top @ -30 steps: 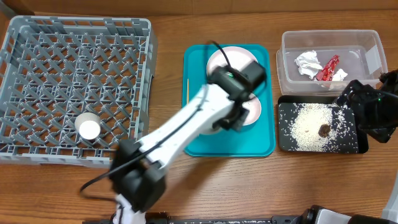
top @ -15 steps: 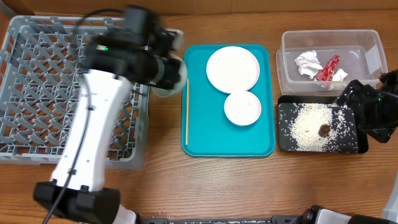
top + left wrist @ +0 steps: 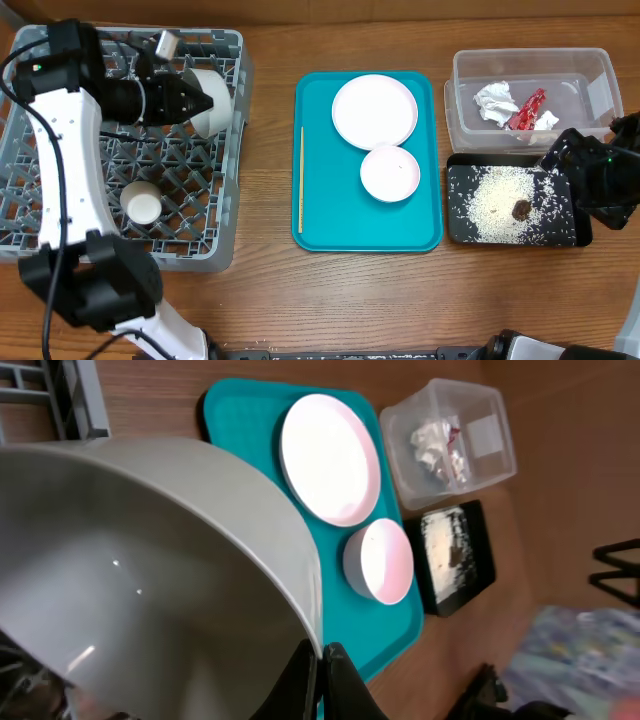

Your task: Sort waste into correct bins and load items into the dishwasher

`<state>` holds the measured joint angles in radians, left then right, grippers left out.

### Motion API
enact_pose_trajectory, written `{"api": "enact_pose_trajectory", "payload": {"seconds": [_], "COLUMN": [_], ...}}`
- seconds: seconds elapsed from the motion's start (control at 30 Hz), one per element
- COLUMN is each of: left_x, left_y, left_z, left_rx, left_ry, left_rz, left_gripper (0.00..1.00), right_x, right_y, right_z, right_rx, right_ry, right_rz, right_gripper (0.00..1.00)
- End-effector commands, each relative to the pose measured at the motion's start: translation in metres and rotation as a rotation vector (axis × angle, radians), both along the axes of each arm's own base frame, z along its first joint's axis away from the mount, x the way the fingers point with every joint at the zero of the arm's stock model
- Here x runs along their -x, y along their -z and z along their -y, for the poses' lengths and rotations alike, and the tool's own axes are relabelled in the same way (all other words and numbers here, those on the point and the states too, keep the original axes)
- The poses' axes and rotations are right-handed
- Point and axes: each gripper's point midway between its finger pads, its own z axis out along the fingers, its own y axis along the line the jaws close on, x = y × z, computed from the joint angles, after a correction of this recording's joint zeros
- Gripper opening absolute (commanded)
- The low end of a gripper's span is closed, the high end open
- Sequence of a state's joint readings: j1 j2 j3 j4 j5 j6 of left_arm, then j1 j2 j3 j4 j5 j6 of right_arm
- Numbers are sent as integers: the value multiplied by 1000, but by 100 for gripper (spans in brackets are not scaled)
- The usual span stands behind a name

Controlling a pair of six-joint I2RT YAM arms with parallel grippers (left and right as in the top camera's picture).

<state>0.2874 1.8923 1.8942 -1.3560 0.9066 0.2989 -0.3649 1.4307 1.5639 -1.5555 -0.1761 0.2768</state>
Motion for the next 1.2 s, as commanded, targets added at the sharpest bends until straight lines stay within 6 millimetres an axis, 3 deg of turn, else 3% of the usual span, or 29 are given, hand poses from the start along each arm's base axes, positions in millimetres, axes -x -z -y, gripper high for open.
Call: {"api": "enact_pose_trajectory", "payload": {"seconds": [0.0, 0.27, 0.53, 0.6, 0.7, 0.77, 0.87, 1.17], "left_x": [-11, -22, -19, -17, -12, -8, -1, 7], "left_y": [8, 60, 76, 76, 76, 74, 71, 52], "left_z": [-10, -53, -89, -99, -112, -119, -128, -129], "left_rx": [108, 165, 185, 186, 196, 216, 248, 272], "left_ry": [15, -85, -162, -185, -220, -242, -283, -300], "left_rz": [25, -104, -137, -134, -144, -156, -188, -179], "left_gripper": [4, 4, 4, 13, 37, 43, 61, 62], "right_x": [-2, -1, 1, 1, 1, 1, 0, 0], "right_y": [-3, -3, -3, -3, -3, -3, -3, -3], "right_z": [-1, -1, -2, -2, -2, -2, -2, -1], "right_rx": [3, 2, -1, -1, -1, -1, 0, 1], "right_ry": [0, 0, -1, -1, -1, -1, -1, -1], "right_rz": [14, 10, 4, 4, 4, 4, 6, 8], "right_gripper": [100, 100, 100, 100, 100, 100, 100, 100]}}
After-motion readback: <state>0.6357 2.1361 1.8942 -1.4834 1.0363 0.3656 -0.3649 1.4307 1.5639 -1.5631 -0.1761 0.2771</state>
